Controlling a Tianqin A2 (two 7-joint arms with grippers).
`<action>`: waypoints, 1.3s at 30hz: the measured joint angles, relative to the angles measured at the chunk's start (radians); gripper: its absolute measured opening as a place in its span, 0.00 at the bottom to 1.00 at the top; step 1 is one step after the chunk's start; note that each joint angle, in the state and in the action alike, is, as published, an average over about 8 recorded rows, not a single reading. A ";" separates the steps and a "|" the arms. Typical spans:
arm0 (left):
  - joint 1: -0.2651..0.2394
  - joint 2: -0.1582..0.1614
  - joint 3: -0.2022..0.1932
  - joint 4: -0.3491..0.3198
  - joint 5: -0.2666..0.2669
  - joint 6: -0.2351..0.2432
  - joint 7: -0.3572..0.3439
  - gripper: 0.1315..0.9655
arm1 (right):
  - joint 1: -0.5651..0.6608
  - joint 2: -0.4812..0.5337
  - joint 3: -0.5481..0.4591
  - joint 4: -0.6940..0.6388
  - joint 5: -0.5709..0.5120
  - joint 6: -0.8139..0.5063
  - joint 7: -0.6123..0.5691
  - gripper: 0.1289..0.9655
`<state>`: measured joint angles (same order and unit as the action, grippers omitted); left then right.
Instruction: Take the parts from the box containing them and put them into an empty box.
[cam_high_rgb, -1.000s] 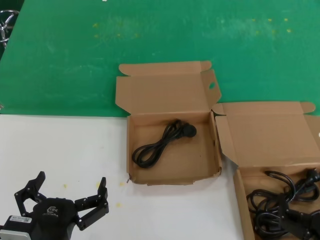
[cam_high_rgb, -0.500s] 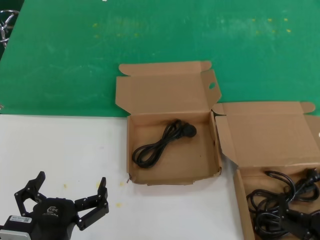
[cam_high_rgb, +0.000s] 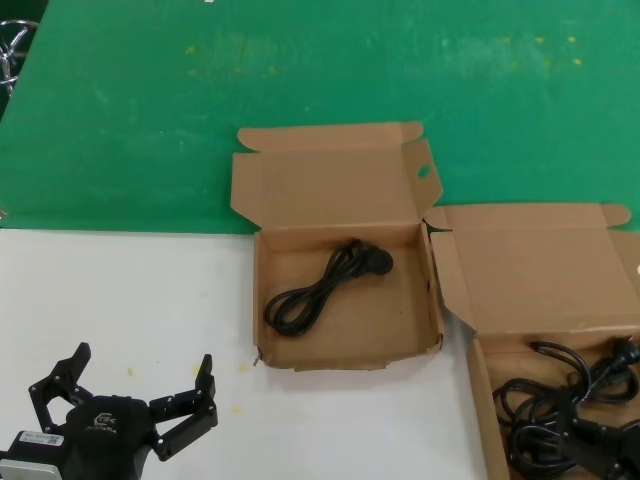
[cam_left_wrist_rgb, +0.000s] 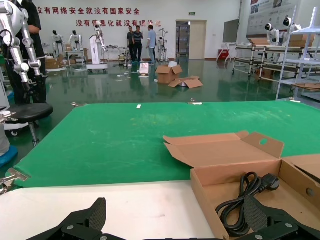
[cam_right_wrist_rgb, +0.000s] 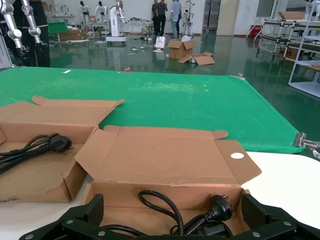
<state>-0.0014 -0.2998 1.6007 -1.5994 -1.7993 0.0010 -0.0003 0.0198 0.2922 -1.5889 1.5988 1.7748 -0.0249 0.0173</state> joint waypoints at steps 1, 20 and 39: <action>0.000 0.000 0.000 0.000 0.000 0.000 0.000 1.00 | 0.000 0.000 0.000 0.000 0.000 0.000 0.000 1.00; 0.000 0.000 0.000 0.000 0.000 0.000 0.000 1.00 | 0.000 0.000 0.000 0.000 0.000 0.000 0.000 1.00; 0.000 0.000 0.000 0.000 0.000 0.000 0.000 1.00 | 0.000 0.000 0.000 0.000 0.000 0.000 0.000 1.00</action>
<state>-0.0014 -0.2998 1.6007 -1.5994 -1.7993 0.0010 -0.0003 0.0198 0.2922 -1.5889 1.5988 1.7748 -0.0249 0.0174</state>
